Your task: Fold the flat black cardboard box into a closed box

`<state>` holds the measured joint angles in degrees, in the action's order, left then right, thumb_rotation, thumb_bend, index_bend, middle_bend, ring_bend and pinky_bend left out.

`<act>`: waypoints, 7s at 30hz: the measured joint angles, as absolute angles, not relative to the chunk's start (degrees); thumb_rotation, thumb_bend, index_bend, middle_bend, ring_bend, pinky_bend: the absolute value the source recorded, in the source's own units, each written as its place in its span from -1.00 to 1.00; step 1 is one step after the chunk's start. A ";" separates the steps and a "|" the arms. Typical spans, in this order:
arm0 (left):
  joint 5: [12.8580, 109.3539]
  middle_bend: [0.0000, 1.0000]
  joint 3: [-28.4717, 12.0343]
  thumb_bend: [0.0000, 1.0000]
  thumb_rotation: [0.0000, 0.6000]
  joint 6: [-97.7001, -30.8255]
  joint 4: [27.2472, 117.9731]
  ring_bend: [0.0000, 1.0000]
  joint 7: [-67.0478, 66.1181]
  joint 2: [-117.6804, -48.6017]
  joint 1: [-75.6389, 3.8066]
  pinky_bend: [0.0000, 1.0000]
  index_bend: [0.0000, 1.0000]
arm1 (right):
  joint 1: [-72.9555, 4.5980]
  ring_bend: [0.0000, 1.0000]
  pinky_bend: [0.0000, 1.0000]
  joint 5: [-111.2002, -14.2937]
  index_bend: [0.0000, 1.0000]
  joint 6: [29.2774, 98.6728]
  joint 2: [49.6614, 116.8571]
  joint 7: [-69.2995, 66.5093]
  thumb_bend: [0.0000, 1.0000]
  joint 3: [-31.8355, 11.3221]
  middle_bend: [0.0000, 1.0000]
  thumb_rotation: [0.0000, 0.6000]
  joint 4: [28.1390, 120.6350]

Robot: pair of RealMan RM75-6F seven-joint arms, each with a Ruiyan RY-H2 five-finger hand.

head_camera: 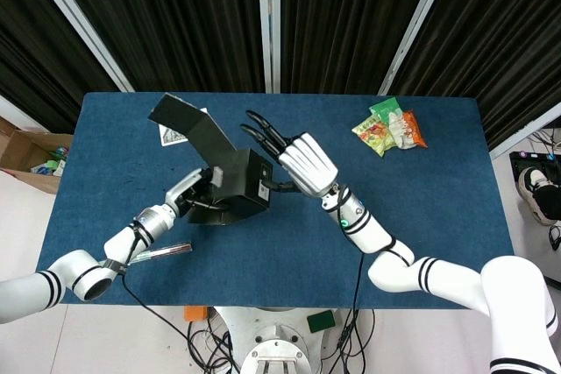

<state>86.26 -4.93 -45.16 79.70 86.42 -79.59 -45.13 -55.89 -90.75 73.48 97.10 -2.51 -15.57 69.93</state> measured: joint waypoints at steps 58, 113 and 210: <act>77.15 -0.48 -4.61 -0.97 0.82 -44.60 73.98 0.34 31.59 -91.27 -42.68 0.86 -0.55 | -53.48 0.48 1.00 -104.48 -0.25 84.31 120.44 -10.22 -0.69 2.20 -0.19 1.00 24.30; 79.62 -0.41 -4.47 -1.00 0.61 -48.87 71.99 0.32 22.65 -94.66 -40.65 0.84 -0.46 | -52.55 0.49 1.00 -105.69 -0.24 77.50 112.25 -4.26 -0.73 6.52 -0.34 1.00 36.31; 73.99 -0.55 -8.52 -0.96 0.64 -55.68 75.05 0.33 9.69 -95.10 -37.31 0.85 -0.63 | -42.67 0.54 1.00 -90.13 -0.95 70.94 95.90 1.07 -0.99 -1.51 -0.57 1.00 71.25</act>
